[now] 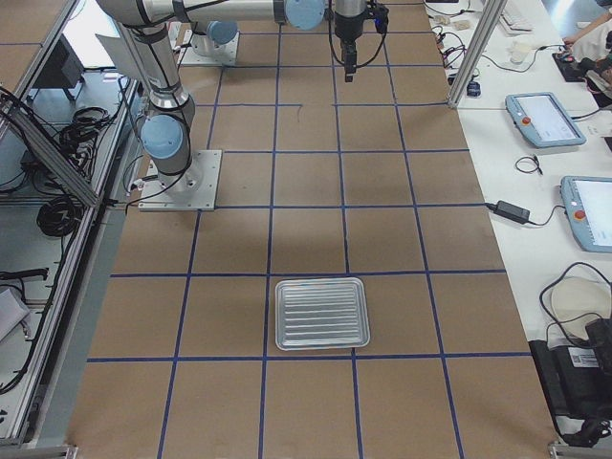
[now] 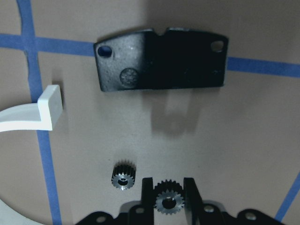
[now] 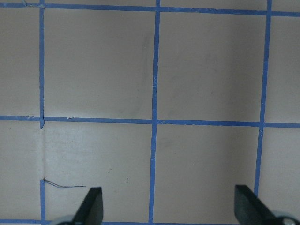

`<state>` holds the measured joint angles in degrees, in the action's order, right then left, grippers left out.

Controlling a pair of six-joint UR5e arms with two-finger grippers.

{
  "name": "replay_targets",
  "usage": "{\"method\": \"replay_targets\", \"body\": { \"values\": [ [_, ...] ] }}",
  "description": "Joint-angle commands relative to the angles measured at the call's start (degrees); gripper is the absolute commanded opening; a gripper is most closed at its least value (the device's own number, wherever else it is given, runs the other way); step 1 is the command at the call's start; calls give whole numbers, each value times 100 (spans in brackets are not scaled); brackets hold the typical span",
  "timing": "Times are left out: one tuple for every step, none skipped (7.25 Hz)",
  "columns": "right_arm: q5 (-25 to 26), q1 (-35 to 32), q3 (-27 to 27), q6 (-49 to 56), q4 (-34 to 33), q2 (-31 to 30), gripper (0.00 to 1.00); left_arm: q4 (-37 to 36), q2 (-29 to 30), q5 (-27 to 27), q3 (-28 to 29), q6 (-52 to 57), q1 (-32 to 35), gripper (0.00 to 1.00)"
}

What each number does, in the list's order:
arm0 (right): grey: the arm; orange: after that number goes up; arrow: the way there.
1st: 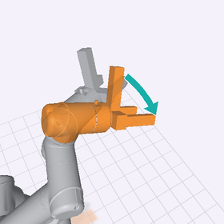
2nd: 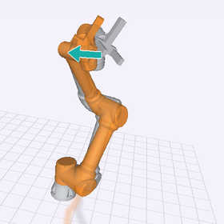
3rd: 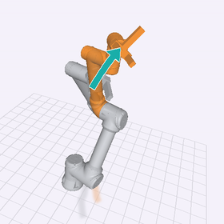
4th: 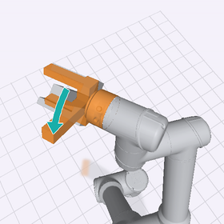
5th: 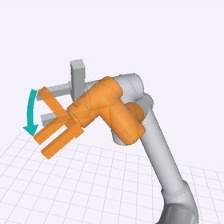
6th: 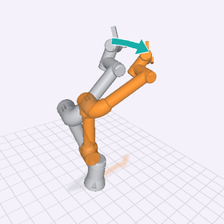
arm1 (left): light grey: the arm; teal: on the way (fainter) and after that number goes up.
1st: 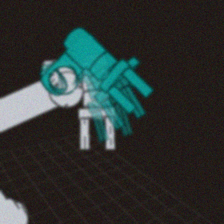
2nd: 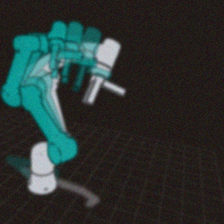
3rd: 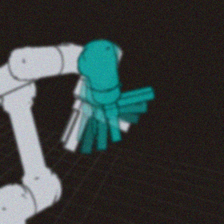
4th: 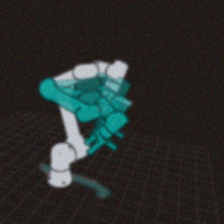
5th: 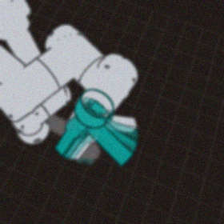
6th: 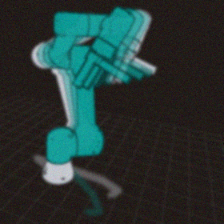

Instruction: Place bearing gear from tray to pile

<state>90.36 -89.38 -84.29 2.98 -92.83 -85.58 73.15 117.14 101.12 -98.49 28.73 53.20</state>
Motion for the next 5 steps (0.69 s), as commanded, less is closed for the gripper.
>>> {"method": "replay_targets", "body": {
  "values": [
    [16, 0, 0, 9, -15, 7, 100, 6, 45, 154, -4, 1, -3, 0],
    [51, 0, 0, 27, -50, 15, 100, 6, 54, 145, -4, 1, -46, 0],
    [52, 0, 0, 27, -51, 7, 100, 6, 98, 163, -38, 1, -64, 0],
    [52, 0, 0, 27, -51, 15, 100, -3, 168, 206, -74, -34, -64, 0],
    [52, 0, -9, 27, -51, 15, 100, -11, 203, 215, -74, -52, -64, 25]
  ]
}}
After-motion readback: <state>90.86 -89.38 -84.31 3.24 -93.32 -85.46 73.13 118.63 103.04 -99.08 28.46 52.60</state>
